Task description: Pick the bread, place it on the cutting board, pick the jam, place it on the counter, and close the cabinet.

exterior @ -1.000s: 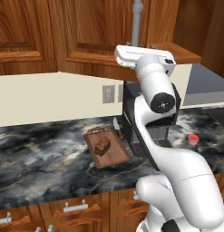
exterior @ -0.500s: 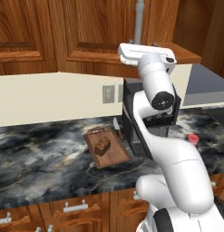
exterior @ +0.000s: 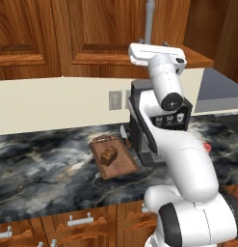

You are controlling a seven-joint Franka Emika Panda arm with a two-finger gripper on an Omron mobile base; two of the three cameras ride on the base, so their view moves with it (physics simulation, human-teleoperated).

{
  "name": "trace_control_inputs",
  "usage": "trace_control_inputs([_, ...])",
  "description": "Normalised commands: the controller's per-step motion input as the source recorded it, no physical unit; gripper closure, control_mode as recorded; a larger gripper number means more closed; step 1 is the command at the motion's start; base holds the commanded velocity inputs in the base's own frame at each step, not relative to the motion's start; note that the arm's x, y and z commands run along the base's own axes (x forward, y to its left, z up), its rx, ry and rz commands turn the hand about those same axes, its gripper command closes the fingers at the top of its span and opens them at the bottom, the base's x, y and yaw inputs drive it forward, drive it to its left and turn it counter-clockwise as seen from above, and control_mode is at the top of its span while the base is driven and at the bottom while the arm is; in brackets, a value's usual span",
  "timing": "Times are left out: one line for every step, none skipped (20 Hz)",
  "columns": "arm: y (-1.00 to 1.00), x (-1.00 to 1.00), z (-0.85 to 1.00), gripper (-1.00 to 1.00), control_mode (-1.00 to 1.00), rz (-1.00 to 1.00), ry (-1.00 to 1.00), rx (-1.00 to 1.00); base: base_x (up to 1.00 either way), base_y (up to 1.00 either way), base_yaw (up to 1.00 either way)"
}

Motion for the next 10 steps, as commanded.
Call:
trace_control_inputs([-0.06,0.56,-0.07,-1.0,-1.0,0.0,-0.02,0.0,0.0,0.0,0.0])
trace_control_inputs([-0.05,0.56,-0.07,-1.0,-1.0,0.0,-0.02,0.0,0.0,0.0,0.0])
trace_control_inputs([-0.05,0.57,-0.06,-1.0,-1.0,0.0,-0.02,0.0,0.0,0.0,0.0])
trace_control_inputs([-0.03,0.58,-0.06,-1.0,-1.0,0.0,-0.02,0.0,0.0,0.0,0.0])
trace_control_inputs([-0.01,0.59,-0.06,-1.0,-1.0,0.0,-0.02,0.0,0.0,0.0,0.0])
trace_control_inputs([-0.01,0.59,-0.06,-1.0,-1.0,0.0,-0.02,0.0,0.0,0.0,0.0])
trace_control_inputs([-0.01,0.59,-0.06,-1.0,-1.0,0.0,-0.02,0.0,0.0,0.0,0.0])
trace_control_inputs([0.0,0.59,-0.08,-1.0,-1.0,0.0,-0.02,0.0,0.0,0.0,0.0])
trace_control_inputs([0.0,0.59,-0.06,-1.0,-1.0,0.0,-0.02,0.0,0.0,0.0,0.0])
trace_control_inputs([0.0,0.56,-0.06,-1.0,-1.0,0.0,-0.01,0.0,0.0,0.0,0.0])
